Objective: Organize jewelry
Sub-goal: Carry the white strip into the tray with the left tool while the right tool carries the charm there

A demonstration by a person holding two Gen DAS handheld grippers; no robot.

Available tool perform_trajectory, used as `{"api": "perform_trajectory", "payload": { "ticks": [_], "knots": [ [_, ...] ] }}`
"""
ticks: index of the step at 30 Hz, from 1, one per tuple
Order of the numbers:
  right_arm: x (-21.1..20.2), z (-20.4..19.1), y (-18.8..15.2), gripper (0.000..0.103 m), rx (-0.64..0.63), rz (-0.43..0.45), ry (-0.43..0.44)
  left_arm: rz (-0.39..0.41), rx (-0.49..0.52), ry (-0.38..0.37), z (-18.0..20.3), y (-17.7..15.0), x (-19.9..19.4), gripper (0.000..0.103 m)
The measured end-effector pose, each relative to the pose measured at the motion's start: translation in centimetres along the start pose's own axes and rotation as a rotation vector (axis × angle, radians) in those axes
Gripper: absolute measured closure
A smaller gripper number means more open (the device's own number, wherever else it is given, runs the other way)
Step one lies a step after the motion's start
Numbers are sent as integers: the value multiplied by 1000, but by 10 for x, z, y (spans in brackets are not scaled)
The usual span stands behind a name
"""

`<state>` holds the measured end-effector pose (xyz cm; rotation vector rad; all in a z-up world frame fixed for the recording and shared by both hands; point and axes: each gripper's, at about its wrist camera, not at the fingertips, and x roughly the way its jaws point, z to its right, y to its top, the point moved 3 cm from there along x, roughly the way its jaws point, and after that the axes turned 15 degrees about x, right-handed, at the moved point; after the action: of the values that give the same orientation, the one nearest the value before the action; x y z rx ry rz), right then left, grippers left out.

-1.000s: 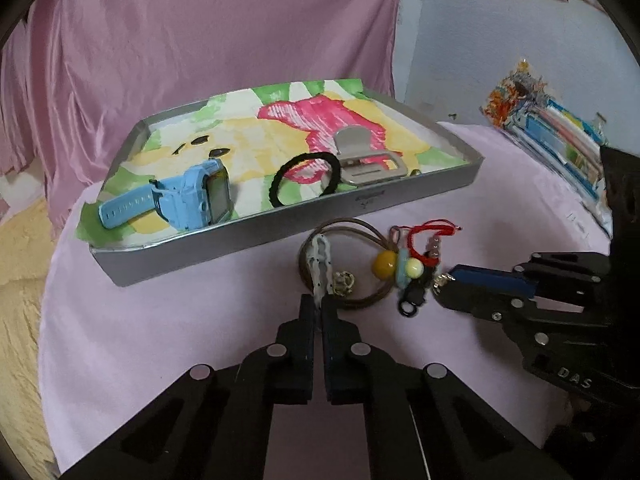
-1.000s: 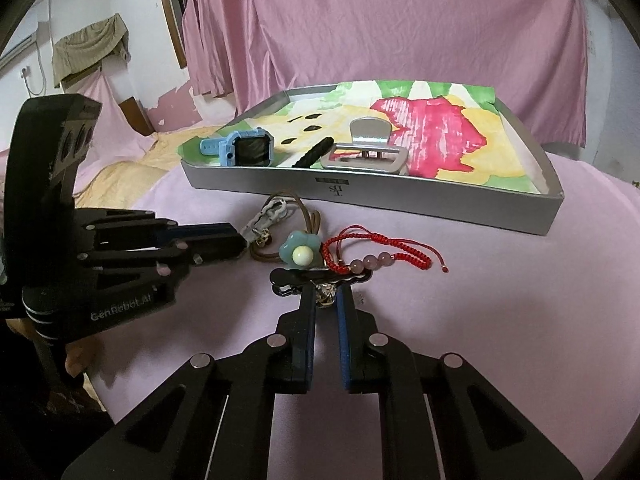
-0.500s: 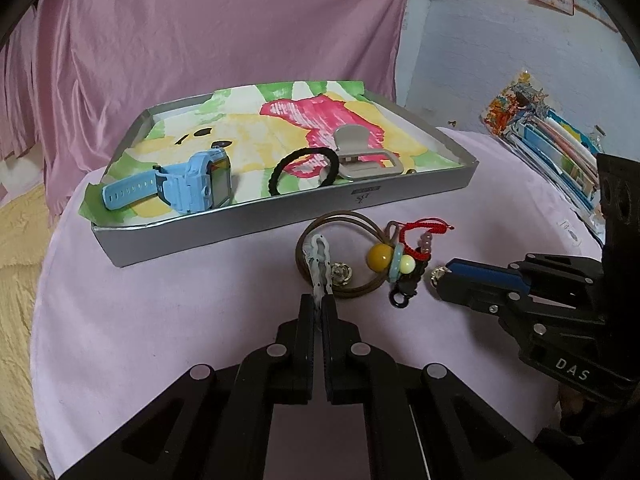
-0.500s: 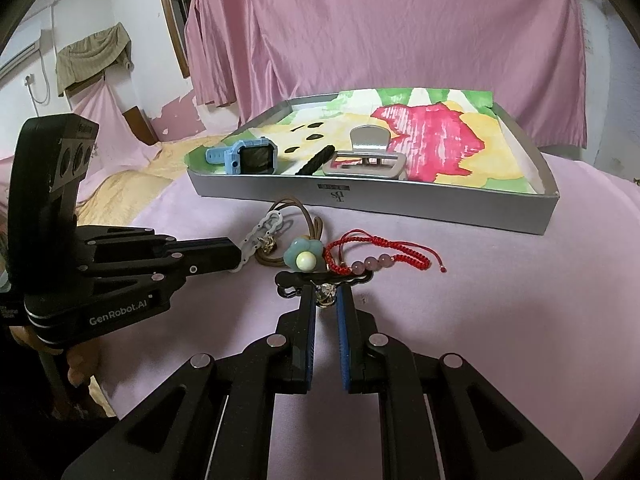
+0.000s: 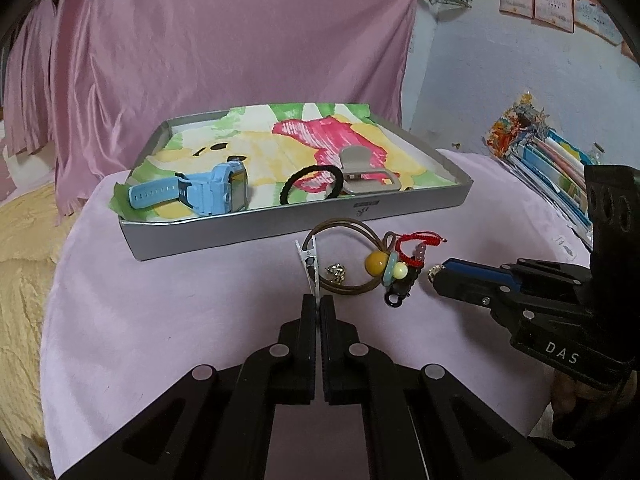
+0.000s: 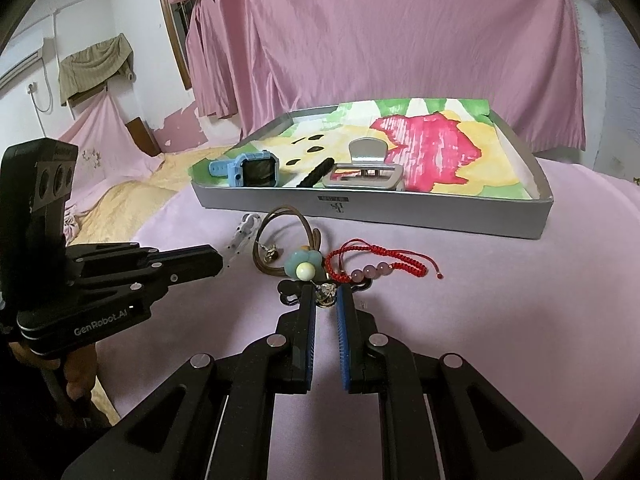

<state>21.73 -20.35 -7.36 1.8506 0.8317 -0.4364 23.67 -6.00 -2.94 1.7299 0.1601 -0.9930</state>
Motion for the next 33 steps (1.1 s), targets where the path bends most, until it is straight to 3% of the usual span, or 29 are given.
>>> {"api": "perform_trajectory", "payload": {
  "ticks": [8,15,17,24,33],
  "knots": [
    [-10,4,10,94,14,60,6,97,-15,44,-1,16,-19,101],
    [-16,14,46,93,38,138,-18,175,-65,77,-17,46,-13,101],
    [-13,17,58,93,30,149,-60,179,-71,71,-21,56,-4,101],
    [11,34,88,94,73,114,-119,115,-97,40,-29,74,32,101],
    [50,50,93,93,98,6,-159,4,-128,-9,-34,75,66,100]
  ]
}}
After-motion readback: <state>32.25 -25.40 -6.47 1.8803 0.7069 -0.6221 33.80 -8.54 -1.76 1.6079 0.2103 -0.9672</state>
